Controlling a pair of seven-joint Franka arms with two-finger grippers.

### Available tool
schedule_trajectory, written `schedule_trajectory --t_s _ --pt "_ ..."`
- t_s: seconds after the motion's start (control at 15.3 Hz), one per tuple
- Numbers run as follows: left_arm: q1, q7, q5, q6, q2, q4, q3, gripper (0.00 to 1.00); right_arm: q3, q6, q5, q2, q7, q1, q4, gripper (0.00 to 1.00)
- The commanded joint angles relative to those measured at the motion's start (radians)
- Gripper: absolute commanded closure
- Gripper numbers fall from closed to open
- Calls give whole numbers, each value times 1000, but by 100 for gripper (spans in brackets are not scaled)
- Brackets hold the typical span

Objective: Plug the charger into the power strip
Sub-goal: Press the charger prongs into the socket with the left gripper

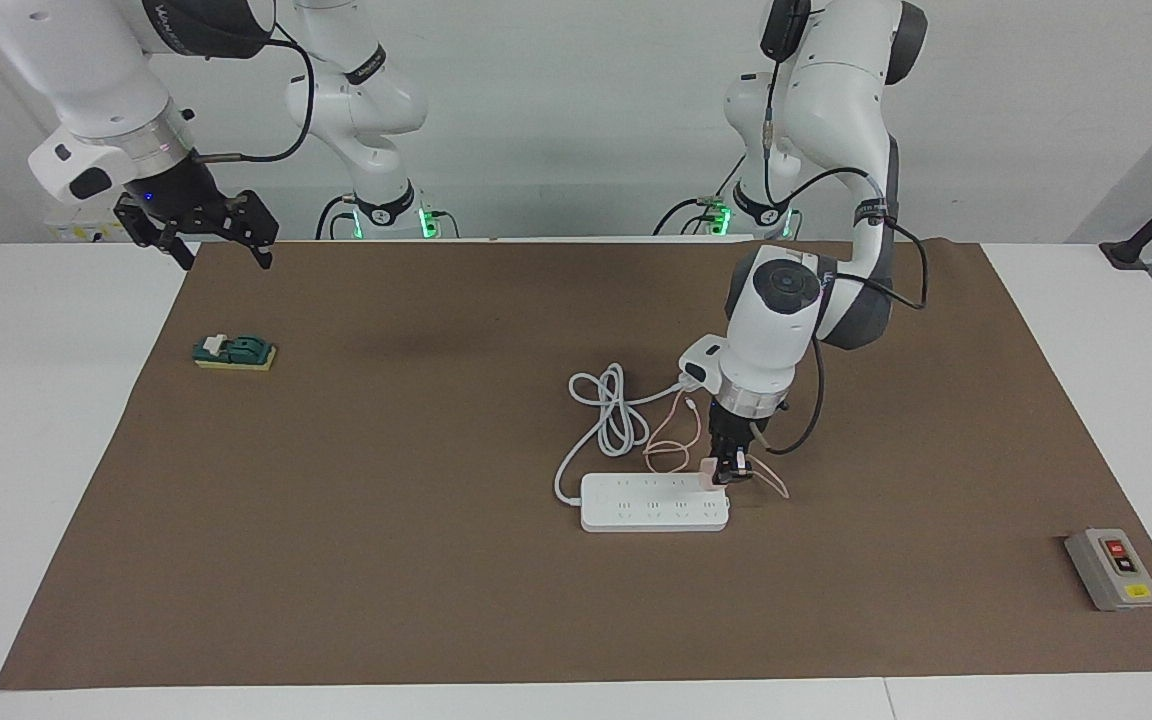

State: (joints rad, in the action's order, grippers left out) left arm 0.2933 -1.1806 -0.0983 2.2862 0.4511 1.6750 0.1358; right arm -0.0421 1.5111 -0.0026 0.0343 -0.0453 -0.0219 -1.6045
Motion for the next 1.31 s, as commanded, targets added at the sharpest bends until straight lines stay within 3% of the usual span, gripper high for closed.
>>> schedule_trajectory --t_s 0.0,0.72,1.24 --pt "12 9 -20 13 -25 61 -12 100 28 -3 -27 4 10 -29 2 0" --pt "13 76 -17 93 -28 100 -4 100 54 -5 -37 10 8 -39 0 0" --pt "23 76 -23 50 -35 104 -7 100 54 -5 -31 13 13 -41 -9 0"
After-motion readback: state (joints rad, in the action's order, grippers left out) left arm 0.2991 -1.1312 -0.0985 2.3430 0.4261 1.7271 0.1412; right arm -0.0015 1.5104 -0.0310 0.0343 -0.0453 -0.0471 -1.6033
